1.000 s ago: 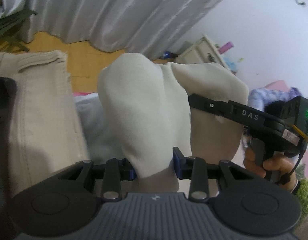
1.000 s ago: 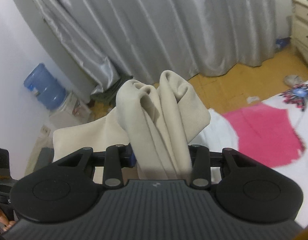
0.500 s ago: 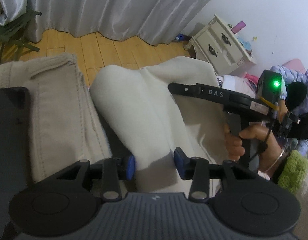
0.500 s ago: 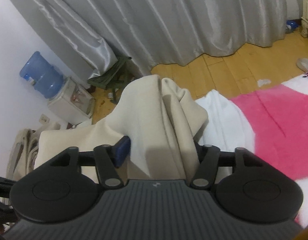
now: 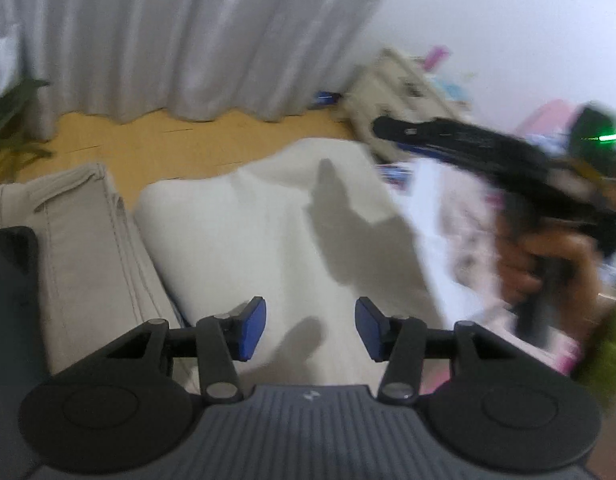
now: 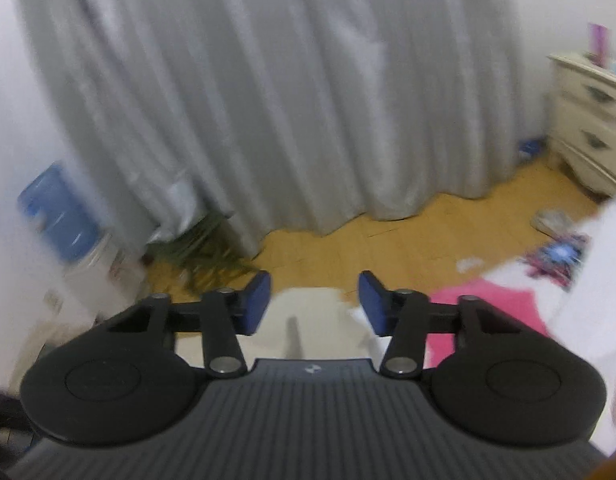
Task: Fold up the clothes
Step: 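Carry the folded beige hoodie with both grippers onto the folded clothes stack, then open both grippers to release the hoodie onto the stack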
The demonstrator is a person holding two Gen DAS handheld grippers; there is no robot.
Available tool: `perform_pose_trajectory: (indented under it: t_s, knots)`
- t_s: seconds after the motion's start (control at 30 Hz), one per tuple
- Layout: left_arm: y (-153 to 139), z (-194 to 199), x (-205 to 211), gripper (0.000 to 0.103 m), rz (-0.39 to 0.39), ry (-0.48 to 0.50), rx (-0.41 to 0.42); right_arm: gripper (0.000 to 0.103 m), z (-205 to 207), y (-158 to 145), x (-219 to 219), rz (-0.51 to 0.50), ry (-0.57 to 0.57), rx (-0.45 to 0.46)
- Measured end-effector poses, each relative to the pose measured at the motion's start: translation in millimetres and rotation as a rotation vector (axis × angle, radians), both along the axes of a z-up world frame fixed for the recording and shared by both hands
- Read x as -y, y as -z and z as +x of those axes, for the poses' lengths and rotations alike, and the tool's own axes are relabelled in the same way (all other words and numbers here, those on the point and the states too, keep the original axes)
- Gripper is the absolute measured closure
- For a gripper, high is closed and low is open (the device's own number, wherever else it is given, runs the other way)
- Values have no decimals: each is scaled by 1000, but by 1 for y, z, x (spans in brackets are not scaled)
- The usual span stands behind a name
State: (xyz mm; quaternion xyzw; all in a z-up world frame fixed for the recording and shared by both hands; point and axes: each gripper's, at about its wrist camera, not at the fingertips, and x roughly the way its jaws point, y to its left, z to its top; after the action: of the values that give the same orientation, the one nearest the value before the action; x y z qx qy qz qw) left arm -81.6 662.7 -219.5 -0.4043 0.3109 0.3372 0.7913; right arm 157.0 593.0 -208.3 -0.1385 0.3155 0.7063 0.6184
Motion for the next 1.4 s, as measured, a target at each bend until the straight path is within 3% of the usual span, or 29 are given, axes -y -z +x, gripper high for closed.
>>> perform_pose_trajectory:
  t_s: [0.13,0.27,0.37,0.5,0.6,0.7,0.8,0.9,0.97,1.1,1.2,1.27,1.33,1.4]
  knots:
    - [20,24,-8,66,25,-8,-148,75,-31,25,-37,-107,-97,147]
    - [22,29,-3,66,62,7,-174,76,-32,85,-70,-228,-39,204]
    - [22,26,-6,66,49,23,-161,76,-36,90,-70,-191,-79,227]
    - [22,22,-2,66,46,49,-134,75,-21,49,-35,-130,-8,240]
    - [24,17,-3,66,33,49,-111,74,3,14,19,-86,35,174]
    - [26,15,-4,67,30,56,-108,73,0,-5,68,-146,-81,149]
    - [27,15,-3,68,43,69,-126,74,-31,11,105,-235,-244,141]
    - [29,19,-2,68,53,87,-158,73,-56,68,116,-368,-231,201]
    - [30,24,1,68,63,103,-189,72,-68,95,120,-393,-189,248]
    - [29,24,-1,68,52,106,-187,72,-79,70,125,-355,-140,299]
    - [29,24,-1,68,50,104,-183,72,-81,46,135,-266,-185,192]
    - [29,24,-1,68,55,105,-186,73,-92,56,136,-282,-235,165]
    - [29,26,-1,68,51,117,-199,72,-111,86,132,-353,-279,247]
    - [21,25,1,68,64,129,-209,70,-122,103,131,-354,-280,298]
